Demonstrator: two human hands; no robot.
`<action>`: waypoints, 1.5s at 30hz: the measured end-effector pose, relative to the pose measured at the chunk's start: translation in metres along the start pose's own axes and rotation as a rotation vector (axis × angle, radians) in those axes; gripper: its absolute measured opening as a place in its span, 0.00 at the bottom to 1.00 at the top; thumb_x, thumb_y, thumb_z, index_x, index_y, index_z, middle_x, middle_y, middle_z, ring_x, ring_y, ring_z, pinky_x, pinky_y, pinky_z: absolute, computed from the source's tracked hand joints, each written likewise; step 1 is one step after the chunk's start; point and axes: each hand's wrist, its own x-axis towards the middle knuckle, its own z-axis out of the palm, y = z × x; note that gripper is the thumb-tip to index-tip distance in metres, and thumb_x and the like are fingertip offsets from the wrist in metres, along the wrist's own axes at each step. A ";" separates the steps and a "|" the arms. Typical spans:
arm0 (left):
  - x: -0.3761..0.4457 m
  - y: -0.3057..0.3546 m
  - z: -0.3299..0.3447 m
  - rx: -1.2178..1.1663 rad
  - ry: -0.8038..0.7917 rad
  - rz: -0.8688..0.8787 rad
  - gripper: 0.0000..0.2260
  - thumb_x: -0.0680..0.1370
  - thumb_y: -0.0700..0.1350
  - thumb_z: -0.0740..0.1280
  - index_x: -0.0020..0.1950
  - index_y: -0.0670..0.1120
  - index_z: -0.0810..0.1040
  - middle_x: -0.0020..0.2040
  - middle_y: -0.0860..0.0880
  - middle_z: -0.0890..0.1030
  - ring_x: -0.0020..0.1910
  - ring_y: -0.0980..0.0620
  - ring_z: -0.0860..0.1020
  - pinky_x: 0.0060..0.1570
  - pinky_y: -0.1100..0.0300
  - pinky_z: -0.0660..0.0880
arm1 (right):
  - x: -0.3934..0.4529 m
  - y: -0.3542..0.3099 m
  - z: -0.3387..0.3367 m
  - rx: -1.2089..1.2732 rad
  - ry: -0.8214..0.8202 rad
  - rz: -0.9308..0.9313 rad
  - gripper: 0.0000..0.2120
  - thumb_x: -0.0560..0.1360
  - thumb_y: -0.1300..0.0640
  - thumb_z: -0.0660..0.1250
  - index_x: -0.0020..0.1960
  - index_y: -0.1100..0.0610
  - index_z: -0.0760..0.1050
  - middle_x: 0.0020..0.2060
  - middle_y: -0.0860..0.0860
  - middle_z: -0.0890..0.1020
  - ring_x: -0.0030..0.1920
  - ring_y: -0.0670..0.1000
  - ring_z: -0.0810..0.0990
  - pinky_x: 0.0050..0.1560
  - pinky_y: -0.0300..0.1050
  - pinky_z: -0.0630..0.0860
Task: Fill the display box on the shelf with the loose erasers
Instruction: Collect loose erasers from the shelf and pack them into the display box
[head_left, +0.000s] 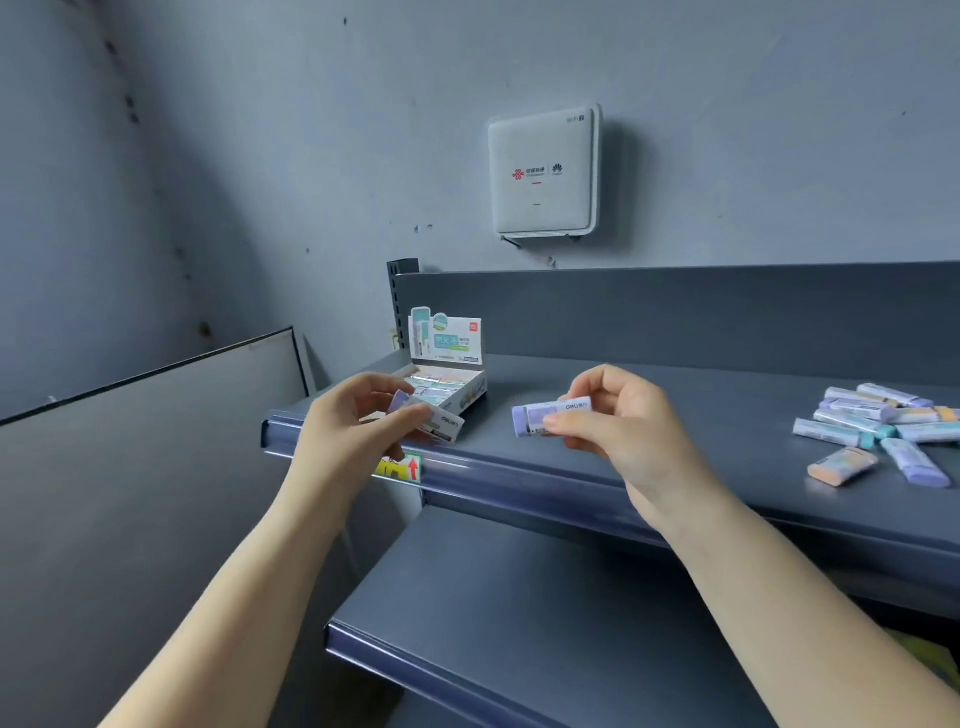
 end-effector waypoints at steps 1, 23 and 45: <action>0.003 -0.003 -0.007 0.000 0.014 -0.004 0.05 0.72 0.37 0.71 0.46 0.42 0.78 0.39 0.45 0.82 0.23 0.60 0.75 0.26 0.68 0.73 | 0.003 0.002 0.007 -0.020 -0.006 -0.007 0.12 0.67 0.69 0.70 0.36 0.56 0.71 0.34 0.52 0.78 0.38 0.53 0.76 0.41 0.43 0.74; 0.109 -0.063 -0.069 0.129 0.031 0.006 0.06 0.72 0.36 0.70 0.37 0.45 0.78 0.35 0.48 0.82 0.32 0.48 0.76 0.30 0.62 0.74 | 0.110 0.047 0.102 -0.298 -0.124 -0.098 0.09 0.66 0.58 0.75 0.34 0.50 0.75 0.41 0.48 0.83 0.41 0.48 0.81 0.33 0.39 0.73; 0.205 -0.095 -0.074 0.577 -0.869 0.405 0.05 0.70 0.47 0.72 0.34 0.55 0.79 0.31 0.57 0.80 0.34 0.58 0.73 0.31 0.67 0.69 | 0.122 0.057 0.124 -0.588 -0.036 -0.001 0.08 0.63 0.59 0.74 0.32 0.52 0.76 0.38 0.48 0.85 0.40 0.45 0.83 0.42 0.45 0.80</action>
